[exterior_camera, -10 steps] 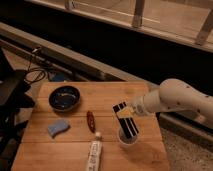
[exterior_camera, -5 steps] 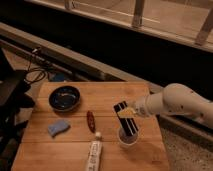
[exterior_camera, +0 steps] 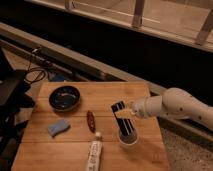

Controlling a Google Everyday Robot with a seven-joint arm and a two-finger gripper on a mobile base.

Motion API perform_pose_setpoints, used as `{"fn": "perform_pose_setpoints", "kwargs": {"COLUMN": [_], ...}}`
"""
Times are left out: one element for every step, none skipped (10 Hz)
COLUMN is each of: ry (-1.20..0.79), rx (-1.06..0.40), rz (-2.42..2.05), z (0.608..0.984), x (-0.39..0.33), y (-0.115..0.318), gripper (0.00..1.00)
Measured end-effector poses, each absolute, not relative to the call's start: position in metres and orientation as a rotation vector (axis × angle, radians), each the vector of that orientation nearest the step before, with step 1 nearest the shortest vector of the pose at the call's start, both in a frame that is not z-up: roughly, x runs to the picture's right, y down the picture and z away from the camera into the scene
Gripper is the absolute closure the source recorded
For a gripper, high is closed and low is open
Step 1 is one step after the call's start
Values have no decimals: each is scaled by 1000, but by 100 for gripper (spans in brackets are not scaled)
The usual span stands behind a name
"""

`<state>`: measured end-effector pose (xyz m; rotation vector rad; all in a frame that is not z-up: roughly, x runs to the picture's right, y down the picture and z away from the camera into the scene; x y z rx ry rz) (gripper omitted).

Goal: Place the eraser in the ceramic cup

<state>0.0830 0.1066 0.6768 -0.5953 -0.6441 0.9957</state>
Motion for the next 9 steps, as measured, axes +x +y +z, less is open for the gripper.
{"fn": "perform_pose_setpoints", "kwargs": {"ry": [-656, -680, -695, -709, -719, -723, -727, -731, -736], "rx": [-595, -593, -590, -585, -582, -581, -578, -574, -565], "rz": [1001, 1010, 1019, 1030, 1040, 1050, 1057, 1066, 1079], "z": [678, 680, 681, 683, 685, 686, 686, 686, 684], "x": [84, 86, 89, 94, 97, 101, 103, 106, 112], "y": [109, 112, 114, 117, 120, 124, 125, 127, 129], "gripper": [43, 30, 24, 23, 25, 25, 25, 25, 25]}}
